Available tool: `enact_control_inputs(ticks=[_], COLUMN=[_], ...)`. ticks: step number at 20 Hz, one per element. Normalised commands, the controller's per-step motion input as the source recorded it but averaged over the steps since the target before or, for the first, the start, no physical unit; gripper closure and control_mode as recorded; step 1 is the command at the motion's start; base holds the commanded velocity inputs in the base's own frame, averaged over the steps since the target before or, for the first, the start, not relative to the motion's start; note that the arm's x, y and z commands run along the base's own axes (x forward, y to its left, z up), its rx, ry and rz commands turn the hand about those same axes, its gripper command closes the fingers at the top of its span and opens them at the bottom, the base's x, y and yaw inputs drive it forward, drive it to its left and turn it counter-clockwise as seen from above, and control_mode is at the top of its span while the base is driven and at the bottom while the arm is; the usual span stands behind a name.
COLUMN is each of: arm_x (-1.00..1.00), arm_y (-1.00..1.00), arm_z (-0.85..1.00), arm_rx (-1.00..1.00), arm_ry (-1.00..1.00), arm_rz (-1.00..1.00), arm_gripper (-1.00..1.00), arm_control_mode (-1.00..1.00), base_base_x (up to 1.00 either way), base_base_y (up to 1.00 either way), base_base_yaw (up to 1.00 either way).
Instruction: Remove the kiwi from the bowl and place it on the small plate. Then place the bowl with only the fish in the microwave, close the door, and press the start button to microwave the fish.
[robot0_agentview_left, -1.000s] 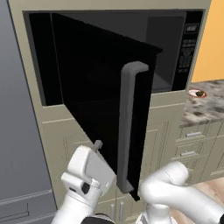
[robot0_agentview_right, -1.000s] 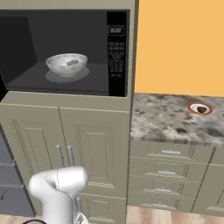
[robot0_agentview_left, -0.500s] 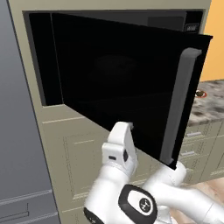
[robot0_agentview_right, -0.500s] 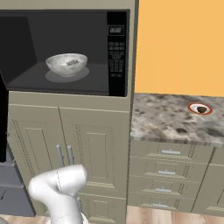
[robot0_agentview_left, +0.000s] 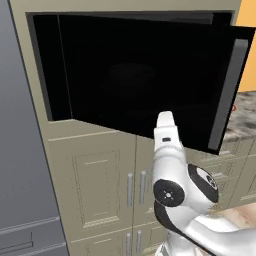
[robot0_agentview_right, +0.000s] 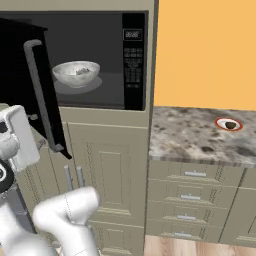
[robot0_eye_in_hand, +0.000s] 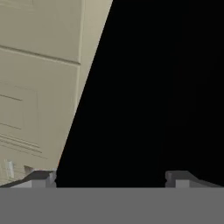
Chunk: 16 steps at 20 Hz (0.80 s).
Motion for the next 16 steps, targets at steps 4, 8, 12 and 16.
enact_control_inputs(ticks=[4, 8, 12, 16], arm_x=[0.80, 0.86, 0.83, 0.71], arm_y=[-0.48, -0.37, -0.06, -0.03], arm_z=[0.48, 0.23, 0.28, 0.07], arm_rx=[0.09, 0.13, 0.08, 0.05], arm_ry=[0.38, 0.28, 0.37, 0.35], arm_rz=[0.09, 0.11, 0.06, 0.07], arm_gripper=[-1.00, -1.00, -1.00, -1.00], arm_control_mode=[-1.00, -1.00, -1.00, -1.00], base_base_x=[0.00, 0.00, 0.00, 0.00], base_base_y=[0.00, 0.00, 0.00, 0.00], base_base_yaw=[0.00, 0.00, 0.00, 0.00])
